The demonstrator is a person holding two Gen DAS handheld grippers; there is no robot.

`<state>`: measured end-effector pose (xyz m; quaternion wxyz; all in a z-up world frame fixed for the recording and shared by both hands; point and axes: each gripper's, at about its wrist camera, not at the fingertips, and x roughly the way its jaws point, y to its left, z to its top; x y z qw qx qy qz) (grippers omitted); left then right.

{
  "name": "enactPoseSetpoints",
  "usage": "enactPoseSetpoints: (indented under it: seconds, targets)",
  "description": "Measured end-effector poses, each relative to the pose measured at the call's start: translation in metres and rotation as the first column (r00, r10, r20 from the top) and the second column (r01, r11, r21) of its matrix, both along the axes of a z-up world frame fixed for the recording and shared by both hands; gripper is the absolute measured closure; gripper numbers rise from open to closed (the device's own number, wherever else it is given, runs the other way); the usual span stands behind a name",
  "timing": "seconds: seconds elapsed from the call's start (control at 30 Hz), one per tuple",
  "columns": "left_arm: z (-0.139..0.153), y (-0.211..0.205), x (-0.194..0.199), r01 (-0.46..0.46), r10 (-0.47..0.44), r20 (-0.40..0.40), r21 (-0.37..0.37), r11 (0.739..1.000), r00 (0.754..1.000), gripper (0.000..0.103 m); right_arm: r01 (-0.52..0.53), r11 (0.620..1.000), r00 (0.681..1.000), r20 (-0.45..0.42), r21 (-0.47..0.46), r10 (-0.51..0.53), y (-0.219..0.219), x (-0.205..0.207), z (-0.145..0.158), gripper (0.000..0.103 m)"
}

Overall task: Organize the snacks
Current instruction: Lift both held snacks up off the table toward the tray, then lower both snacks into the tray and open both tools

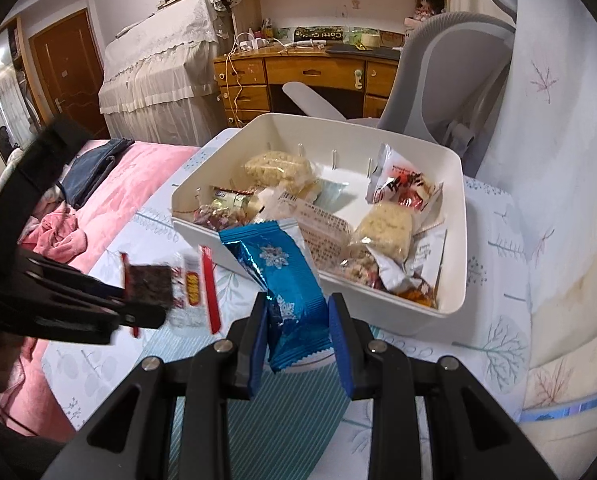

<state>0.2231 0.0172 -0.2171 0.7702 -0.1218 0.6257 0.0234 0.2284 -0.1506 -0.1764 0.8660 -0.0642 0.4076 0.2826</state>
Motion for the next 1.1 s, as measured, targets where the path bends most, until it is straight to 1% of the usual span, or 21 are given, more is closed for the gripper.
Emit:
enactPoseSetpoints:
  seconds: [0.17, 0.3, 0.4, 0.57, 0.8, 0.97, 1.0, 1.07, 1.1]
  targets:
    - [0.031, 0.003, 0.012, 0.025, -0.024, 0.059, -0.018, 1.000, 0.998, 0.075, 0.024, 1.000, 0.999, 0.025, 0.000, -0.024, 0.003, 0.011, 0.002, 0.074]
    - [0.045, 0.000, 0.033, 0.040, -0.035, 0.106, -0.044, 0.998, 0.994, 0.075, 0.055, 0.999, 0.998, 0.038, -0.001, -0.055, 0.006, 0.022, 0.001, 0.074]
    - [0.051, 0.001, 0.054, 0.047, -0.040, 0.139, -0.042, 0.998, 0.990, 0.075, 0.081, 0.997, 0.996, 0.046, -0.001, -0.081, 0.007, 0.029, 0.001, 0.074]
    - [0.054, 0.004, 0.085, 0.055, -0.048, 0.183, -0.033, 0.998, 0.982, 0.075, 0.117, 0.993, 0.991, 0.064, 0.003, -0.117, 0.007, 0.040, 0.004, 0.074]
    - [0.063, 0.003, 0.109, 0.052, -0.041, 0.257, -0.035, 0.998, 0.966, 0.074, 0.156, 0.988, 0.983, 0.092, 0.008, -0.156, 0.006, 0.054, 0.010, 0.073]
    - [0.060, 0.000, 0.115, 0.045, -0.031, 0.255, -0.052, 0.998, 0.966, 0.073, 0.181, 0.983, 0.978, 0.103, 0.006, -0.181, 0.001, 0.058, 0.015, 0.072]
    - [0.059, -0.001, 0.114, 0.037, -0.021, 0.251, -0.059, 0.998, 0.968, 0.073, 0.190, 0.982, 0.976, 0.105, 0.009, -0.190, -0.001, 0.059, 0.016, 0.072]
    - [0.059, -0.002, 0.110, 0.025, -0.008, 0.250, -0.065, 0.998, 0.968, 0.066, 0.202, 0.979, 0.975, 0.095, 0.013, -0.202, -0.005, 0.060, 0.017, 0.070]
    - [0.059, -0.002, 0.108, 0.021, -0.004, 0.252, -0.063, 0.998, 0.968, 0.062, 0.206, 0.978, 0.974, 0.088, 0.016, -0.207, -0.008, 0.059, 0.017, 0.063]
